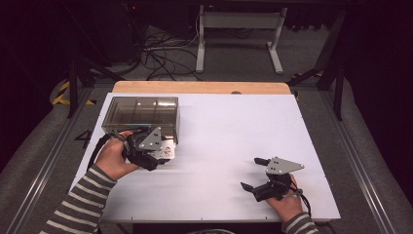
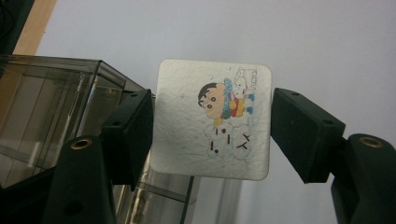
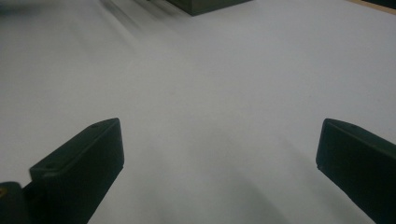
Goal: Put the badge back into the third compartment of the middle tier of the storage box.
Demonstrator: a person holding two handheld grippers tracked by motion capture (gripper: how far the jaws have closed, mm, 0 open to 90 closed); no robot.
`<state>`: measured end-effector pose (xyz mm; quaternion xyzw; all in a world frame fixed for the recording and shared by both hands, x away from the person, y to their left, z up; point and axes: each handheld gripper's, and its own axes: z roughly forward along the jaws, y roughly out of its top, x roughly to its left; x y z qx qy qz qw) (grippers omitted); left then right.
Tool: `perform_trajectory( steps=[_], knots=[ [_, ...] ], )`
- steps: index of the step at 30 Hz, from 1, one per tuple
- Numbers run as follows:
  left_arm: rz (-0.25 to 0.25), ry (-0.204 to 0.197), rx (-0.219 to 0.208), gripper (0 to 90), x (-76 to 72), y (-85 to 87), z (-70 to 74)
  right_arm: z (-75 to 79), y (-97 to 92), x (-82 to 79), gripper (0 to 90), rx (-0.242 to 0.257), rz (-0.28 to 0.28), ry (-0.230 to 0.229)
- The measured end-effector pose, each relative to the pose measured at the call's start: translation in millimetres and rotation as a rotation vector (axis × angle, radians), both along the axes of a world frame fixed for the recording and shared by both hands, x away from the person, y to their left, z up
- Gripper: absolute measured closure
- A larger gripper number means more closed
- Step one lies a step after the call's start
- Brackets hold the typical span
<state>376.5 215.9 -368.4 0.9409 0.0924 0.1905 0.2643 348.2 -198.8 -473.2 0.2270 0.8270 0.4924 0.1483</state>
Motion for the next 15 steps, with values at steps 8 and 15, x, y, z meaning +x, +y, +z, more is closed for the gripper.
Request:
perform_trajectory(
  steps=[8,15],
  knots=[
    [0.016,-0.010,0.014,32.6,9.5,1.0,3.2,0.0,0.0,0.0,1.6,-0.001,0.001,0.000],
    [0.030,-0.014,0.028,32.6,18.5,3.0,2.6,0.0,0.0,0.0,1.6,-0.001,0.002,0.000]
  ],
)
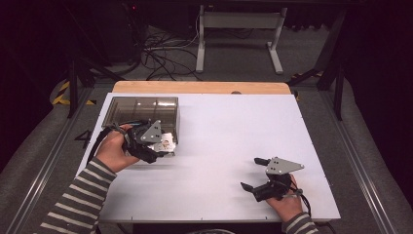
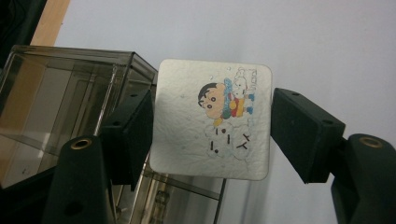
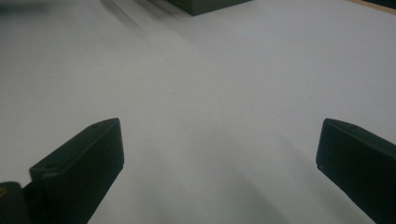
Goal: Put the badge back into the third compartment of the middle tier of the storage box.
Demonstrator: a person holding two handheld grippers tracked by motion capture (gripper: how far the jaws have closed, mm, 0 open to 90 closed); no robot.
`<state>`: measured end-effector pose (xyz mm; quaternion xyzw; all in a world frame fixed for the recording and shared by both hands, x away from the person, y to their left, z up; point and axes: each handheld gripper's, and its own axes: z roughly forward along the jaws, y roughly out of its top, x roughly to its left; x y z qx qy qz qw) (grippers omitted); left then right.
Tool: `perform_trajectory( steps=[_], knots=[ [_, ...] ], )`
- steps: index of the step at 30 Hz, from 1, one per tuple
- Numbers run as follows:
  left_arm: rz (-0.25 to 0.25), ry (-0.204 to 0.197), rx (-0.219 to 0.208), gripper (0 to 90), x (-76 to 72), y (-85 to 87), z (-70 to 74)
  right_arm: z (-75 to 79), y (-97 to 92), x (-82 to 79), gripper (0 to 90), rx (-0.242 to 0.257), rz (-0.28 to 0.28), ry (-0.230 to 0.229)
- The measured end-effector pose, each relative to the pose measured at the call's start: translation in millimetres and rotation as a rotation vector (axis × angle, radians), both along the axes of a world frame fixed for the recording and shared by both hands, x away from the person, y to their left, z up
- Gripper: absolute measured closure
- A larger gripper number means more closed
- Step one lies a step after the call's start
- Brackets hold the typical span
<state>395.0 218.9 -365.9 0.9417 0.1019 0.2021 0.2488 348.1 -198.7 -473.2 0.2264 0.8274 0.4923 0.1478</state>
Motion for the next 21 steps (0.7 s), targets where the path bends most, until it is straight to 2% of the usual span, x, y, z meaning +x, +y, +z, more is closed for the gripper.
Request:
perform_trajectory(
  steps=[21],
  knots=[
    [0.026,0.003,0.049,32.5,19.9,-1.1,-12.1,0.0,0.0,0.0,1.6,-0.001,0.001,0.000]
  ],
)
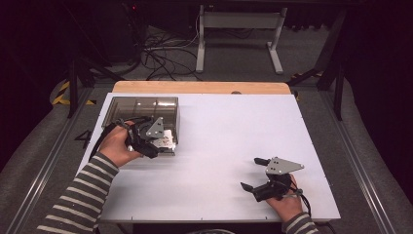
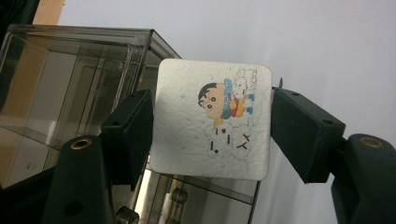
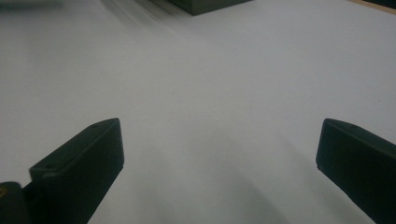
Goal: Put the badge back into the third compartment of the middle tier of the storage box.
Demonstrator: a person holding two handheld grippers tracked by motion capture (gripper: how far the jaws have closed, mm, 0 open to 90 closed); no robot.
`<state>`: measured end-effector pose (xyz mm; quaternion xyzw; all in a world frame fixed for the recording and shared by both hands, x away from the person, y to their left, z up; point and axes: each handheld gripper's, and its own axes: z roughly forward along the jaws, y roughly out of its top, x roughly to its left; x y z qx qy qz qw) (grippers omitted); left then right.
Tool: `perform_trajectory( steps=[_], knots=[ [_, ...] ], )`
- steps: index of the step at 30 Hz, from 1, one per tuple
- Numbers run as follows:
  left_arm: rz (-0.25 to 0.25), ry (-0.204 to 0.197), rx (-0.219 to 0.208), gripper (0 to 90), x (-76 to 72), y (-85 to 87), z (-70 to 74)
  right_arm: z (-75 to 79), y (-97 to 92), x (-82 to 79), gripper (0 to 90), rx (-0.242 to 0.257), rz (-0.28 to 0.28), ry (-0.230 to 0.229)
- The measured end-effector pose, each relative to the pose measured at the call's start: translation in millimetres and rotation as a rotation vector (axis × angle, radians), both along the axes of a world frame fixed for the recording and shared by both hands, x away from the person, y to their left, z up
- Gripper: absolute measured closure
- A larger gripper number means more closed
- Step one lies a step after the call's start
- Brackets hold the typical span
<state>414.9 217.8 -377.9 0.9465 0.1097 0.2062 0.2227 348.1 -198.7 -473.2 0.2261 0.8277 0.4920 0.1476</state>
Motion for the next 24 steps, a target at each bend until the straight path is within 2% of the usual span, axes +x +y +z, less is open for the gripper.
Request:
perform_trajectory(
  steps=[5,24],
  knots=[
    [0.003,0.009,0.020,32.5,3.2,0.7,-2.7,0.0,0.0,0.1,1.6,0.001,0.000,0.000],
    [-0.006,0.024,0.046,32.4,7.1,-0.9,-9.1,-0.1,-0.1,0.2,1.6,0.001,-0.001,0.001]
  ],
)
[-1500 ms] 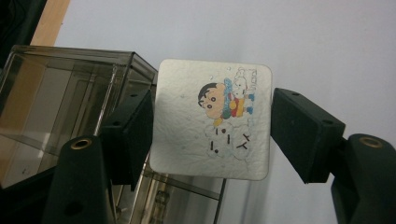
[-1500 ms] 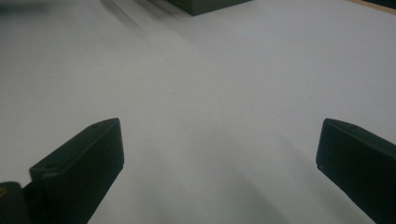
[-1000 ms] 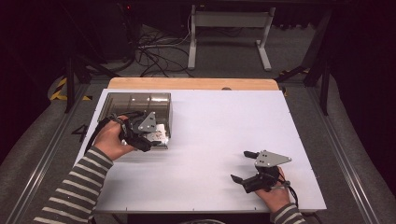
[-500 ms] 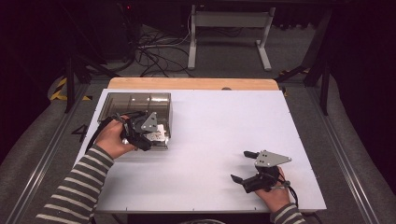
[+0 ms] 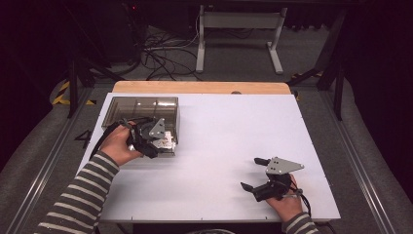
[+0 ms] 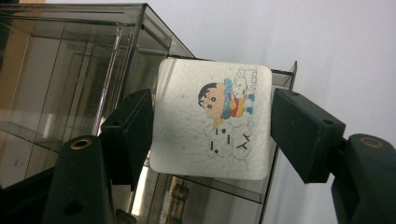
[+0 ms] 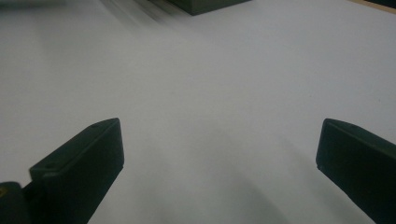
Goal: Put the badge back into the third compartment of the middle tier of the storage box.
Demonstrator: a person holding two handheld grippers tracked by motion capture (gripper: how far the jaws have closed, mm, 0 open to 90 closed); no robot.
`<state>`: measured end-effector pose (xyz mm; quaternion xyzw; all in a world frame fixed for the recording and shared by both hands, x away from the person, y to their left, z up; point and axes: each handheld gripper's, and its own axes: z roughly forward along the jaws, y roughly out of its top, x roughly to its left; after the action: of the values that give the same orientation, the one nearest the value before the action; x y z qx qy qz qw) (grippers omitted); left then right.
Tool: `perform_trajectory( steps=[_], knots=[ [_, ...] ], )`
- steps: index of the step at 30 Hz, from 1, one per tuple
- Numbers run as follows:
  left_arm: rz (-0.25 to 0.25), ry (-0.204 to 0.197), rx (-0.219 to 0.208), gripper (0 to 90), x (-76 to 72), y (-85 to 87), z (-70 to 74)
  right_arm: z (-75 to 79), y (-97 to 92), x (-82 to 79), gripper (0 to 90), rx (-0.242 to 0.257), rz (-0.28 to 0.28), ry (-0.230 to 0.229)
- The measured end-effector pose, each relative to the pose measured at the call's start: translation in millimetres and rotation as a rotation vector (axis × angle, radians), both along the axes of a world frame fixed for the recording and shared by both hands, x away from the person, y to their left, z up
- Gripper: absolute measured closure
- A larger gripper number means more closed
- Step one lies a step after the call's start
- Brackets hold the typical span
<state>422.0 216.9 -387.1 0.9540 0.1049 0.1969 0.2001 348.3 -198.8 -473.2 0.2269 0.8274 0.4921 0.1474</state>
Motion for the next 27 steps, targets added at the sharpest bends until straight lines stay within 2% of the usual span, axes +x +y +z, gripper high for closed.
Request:
perform_trajectory(
  steps=[16,27],
  knots=[
    [-0.011,0.025,0.013,32.4,-0.7,1.3,1.2,0.0,0.2,0.0,1.6,-0.001,0.000,0.000],
    [-0.016,0.039,0.008,31.9,0.5,2.2,1.9,0.0,0.1,0.1,1.6,-0.001,0.000,0.002]
  ],
)
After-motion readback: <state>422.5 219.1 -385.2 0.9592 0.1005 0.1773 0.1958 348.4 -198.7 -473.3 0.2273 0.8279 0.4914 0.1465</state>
